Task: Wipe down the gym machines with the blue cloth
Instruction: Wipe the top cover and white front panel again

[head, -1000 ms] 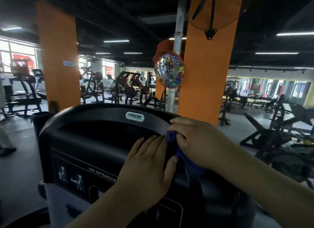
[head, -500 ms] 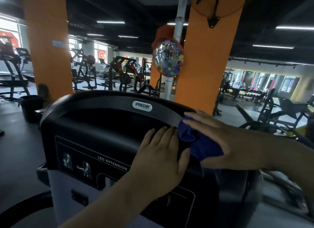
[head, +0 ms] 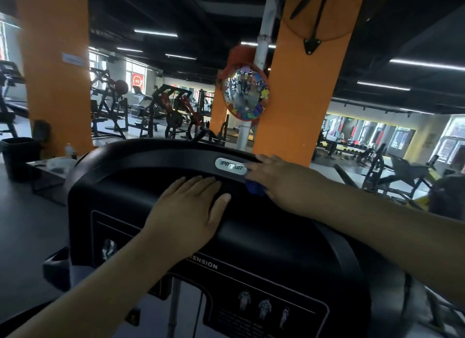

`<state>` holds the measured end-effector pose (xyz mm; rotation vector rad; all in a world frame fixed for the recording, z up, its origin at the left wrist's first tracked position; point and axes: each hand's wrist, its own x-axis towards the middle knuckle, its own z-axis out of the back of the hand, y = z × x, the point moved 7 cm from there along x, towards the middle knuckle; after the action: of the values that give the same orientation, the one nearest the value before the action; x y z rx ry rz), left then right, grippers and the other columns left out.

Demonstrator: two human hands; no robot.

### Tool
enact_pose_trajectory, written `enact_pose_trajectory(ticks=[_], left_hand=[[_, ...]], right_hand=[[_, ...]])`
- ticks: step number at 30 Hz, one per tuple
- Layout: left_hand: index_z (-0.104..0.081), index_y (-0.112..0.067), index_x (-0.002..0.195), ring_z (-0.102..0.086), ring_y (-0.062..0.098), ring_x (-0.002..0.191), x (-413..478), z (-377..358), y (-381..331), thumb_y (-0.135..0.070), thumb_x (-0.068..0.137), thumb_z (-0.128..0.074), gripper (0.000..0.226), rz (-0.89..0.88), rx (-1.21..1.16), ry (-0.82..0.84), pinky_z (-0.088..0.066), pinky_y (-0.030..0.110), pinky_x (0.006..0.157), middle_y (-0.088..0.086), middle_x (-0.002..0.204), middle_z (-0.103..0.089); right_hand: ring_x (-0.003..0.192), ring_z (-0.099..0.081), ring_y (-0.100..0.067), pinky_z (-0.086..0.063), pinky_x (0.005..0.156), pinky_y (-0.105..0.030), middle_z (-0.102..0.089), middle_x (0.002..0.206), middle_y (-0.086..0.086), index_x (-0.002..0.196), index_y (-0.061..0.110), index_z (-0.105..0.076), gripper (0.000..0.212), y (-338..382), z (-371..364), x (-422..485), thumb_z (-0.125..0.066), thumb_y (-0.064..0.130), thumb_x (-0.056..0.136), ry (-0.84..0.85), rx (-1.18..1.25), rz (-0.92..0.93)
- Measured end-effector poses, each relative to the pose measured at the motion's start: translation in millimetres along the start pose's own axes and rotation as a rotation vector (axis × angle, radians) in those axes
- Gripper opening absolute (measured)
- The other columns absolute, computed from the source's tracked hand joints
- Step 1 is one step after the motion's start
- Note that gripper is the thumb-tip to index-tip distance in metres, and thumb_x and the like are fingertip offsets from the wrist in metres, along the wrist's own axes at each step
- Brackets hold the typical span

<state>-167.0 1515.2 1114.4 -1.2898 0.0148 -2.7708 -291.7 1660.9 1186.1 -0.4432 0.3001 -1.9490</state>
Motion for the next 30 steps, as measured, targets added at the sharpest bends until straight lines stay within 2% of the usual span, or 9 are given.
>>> enact_pose_trajectory(ticks=[3, 5, 8, 11, 13, 15, 20, 24, 30], left_hand=[[-0.075, -0.019, 0.14, -0.065, 0.023, 0.137, -3.4, -3.7, 4.4, -0.05, 0.114, -0.038, 0.054, 0.001, -0.035, -0.083, -0.044, 0.045, 0.122, -0.001, 0.142, -0.073], [-0.075, -0.018, 0.139, -0.066, 0.023, 0.135, -5.9, -2.6, 2.4, -0.048, 0.114, -0.042, 0.051, -0.012, -0.057, -0.112, -0.045, 0.046, 0.121, 0.0, 0.141, -0.074], [-0.074, -0.021, 0.14, -0.063, 0.02, 0.139, -9.4, 1.5, 14.6, -0.051, 0.114, -0.04, 0.053, -0.015, -0.062, -0.1, -0.042, 0.045, 0.124, -0.003, 0.143, -0.072], [-0.072, -0.022, 0.143, -0.06, 0.019, 0.142, -14.2, 3.8, 29.9, -0.05, 0.115, -0.041, 0.051, 0.012, -0.059, -0.125, -0.039, 0.042, 0.126, -0.005, 0.147, -0.07], [-0.072, -0.021, 0.143, -0.06, 0.019, 0.142, -15.9, 2.8, 31.0, -0.047, 0.115, -0.043, 0.048, 0.021, -0.07, -0.145, -0.039, 0.043, 0.126, -0.005, 0.147, -0.07], [-0.073, -0.021, 0.141, -0.061, 0.018, 0.141, -16.2, 3.8, 29.0, -0.046, 0.115, -0.042, 0.047, 0.032, -0.071, -0.152, -0.039, 0.043, 0.125, -0.006, 0.145, -0.071], [-0.068, -0.027, 0.148, -0.054, 0.013, 0.145, -19.8, 8.0, 34.1, -0.056, 0.117, -0.034, 0.055, 0.021, -0.037, -0.087, -0.034, 0.038, 0.129, -0.009, 0.151, -0.066], [-0.062, -0.029, 0.153, -0.048, 0.014, 0.152, -27.3, 11.3, 54.4, -0.058, 0.117, -0.032, 0.055, 0.047, -0.021, -0.073, -0.028, 0.038, 0.132, -0.011, 0.157, -0.06], [-0.066, -0.024, 0.149, -0.053, 0.017, 0.147, -29.8, 9.0, 47.9, -0.049, 0.117, -0.036, 0.05, 0.105, -0.056, -0.157, -0.034, 0.045, 0.128, -0.008, 0.151, -0.064]], right_hand=[[0.167, -0.012, -0.035, -0.011, 0.137, -0.046, -0.015, 0.18, -0.014, 0.17, 0.019, -0.027, 0.063, 14.6, -2.4, 42.5, -0.049, 0.007, 0.112, -0.098, 0.064, 0.022], [0.166, -0.016, -0.038, -0.015, 0.136, -0.052, -0.019, 0.179, -0.012, 0.163, 0.01, -0.042, 0.057, 25.0, -3.8, 56.6, -0.056, 0.003, 0.109, -0.11, 0.057, 0.106], [0.153, -0.044, -0.043, -0.033, 0.127, -0.059, -0.05, 0.164, -0.017, 0.137, 0.012, -0.07, 0.04, 18.3, 4.6, 44.4, -0.076, 0.017, 0.098, -0.265, -0.152, 0.246], [0.133, -0.061, -0.037, -0.048, 0.109, -0.052, -0.063, 0.148, -0.013, 0.128, 0.018, -0.076, 0.037, 10.8, 10.8, 22.6, -0.081, 0.024, 0.093, -0.351, -0.198, 0.314], [0.122, -0.063, -0.035, -0.048, 0.097, -0.047, -0.066, 0.142, -0.01, 0.122, 0.019, -0.079, 0.033, 18.2, 15.3, 31.7, -0.081, 0.022, 0.089, -0.406, -0.197, 0.351], [0.115, -0.064, -0.036, -0.047, 0.092, -0.047, -0.068, 0.136, -0.007, 0.116, 0.02, -0.081, 0.031, 29.2, 15.5, 62.4, -0.083, 0.017, 0.085, -0.432, -0.146, 0.365], [0.11, -0.064, -0.039, -0.053, 0.093, -0.056, -0.068, 0.132, -0.009, 0.115, 0.016, -0.082, 0.031, 61.1, 12.9, 127.4, -0.085, 0.011, 0.085, -0.46, -0.039, 0.451], [0.111, -0.063, -0.032, -0.054, 0.094, -0.049, -0.066, 0.134, -0.005, 0.122, 0.019, -0.078, 0.031, 52.6, 16.1, 108.5, -0.081, 0.022, 0.091, -0.468, -0.102, 0.547], [0.109, -0.064, -0.033, -0.055, 0.09, -0.048, -0.066, 0.138, -0.008, 0.126, 0.015, -0.075, 0.032, 89.9, 17.2, 148.0, -0.076, 0.015, 0.094, -0.523, -0.046, 0.686]])
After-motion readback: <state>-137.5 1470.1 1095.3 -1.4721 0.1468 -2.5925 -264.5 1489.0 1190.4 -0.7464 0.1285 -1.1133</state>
